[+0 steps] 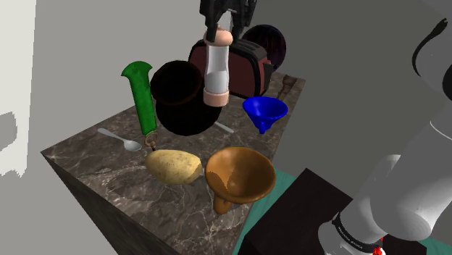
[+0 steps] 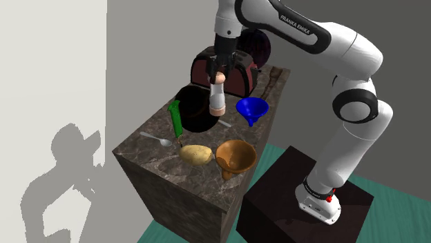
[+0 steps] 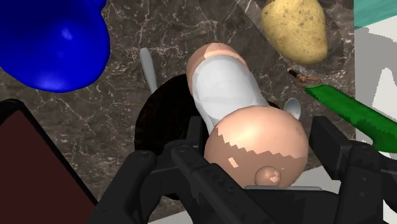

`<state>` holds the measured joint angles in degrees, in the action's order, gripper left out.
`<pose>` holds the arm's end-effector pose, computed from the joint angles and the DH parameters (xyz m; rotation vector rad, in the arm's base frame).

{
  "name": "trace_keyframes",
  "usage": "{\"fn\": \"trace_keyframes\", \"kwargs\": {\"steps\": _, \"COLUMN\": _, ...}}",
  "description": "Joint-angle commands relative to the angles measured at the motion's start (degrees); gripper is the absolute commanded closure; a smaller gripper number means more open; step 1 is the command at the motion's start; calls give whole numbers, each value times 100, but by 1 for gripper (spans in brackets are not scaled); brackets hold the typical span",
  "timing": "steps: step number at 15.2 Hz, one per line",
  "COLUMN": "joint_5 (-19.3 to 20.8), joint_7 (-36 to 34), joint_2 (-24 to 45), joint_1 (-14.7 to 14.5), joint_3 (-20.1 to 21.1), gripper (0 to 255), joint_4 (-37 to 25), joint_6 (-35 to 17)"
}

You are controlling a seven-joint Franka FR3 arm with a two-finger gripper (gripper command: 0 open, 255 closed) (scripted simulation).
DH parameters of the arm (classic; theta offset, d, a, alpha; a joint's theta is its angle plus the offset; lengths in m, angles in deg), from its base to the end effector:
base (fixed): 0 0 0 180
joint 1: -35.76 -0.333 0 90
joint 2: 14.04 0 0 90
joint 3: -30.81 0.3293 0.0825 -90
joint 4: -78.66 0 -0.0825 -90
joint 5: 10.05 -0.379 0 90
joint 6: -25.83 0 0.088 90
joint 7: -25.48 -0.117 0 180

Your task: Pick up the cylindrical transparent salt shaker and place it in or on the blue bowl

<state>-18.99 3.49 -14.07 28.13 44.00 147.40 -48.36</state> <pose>0.4632 0.1989 0.7703 -2.9684 -0.0436 -0.0519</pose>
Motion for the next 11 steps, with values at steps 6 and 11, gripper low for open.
{"fn": "trace_keyframes", "kwargs": {"steps": 6, "joint_5": -189, "joint_7": 889, "joint_2": -506, "joint_1": 484, "joint_3": -543, "gripper": 255, "joint_4": 118, "joint_6": 530}}
{"fn": "trace_keyframes", "kwargs": {"steps": 11, "joint_5": -239, "joint_7": 1558, "joint_2": -624, "joint_1": 812, "joint_3": -976, "gripper": 255, "joint_4": -108, "joint_6": 997}}
